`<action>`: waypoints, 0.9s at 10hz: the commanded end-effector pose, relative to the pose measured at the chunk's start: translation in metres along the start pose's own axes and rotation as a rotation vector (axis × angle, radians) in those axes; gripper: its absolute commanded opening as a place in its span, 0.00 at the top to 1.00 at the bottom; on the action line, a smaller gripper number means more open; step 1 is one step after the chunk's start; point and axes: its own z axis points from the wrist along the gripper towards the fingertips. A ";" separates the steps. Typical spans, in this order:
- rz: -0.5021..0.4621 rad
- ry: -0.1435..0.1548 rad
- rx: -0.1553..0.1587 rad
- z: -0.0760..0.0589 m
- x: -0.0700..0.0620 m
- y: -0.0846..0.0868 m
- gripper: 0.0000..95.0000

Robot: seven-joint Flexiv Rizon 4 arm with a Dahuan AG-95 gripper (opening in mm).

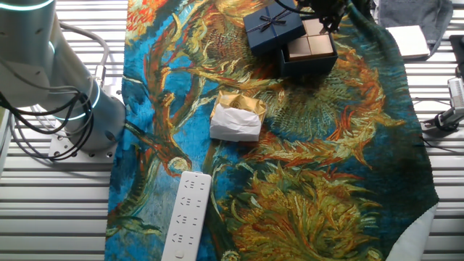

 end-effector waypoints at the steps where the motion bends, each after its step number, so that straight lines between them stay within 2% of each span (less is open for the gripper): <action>1: 0.002 0.001 0.005 -0.001 0.001 0.001 0.20; 9: 0.018 -0.003 0.003 -0.001 0.001 0.001 0.20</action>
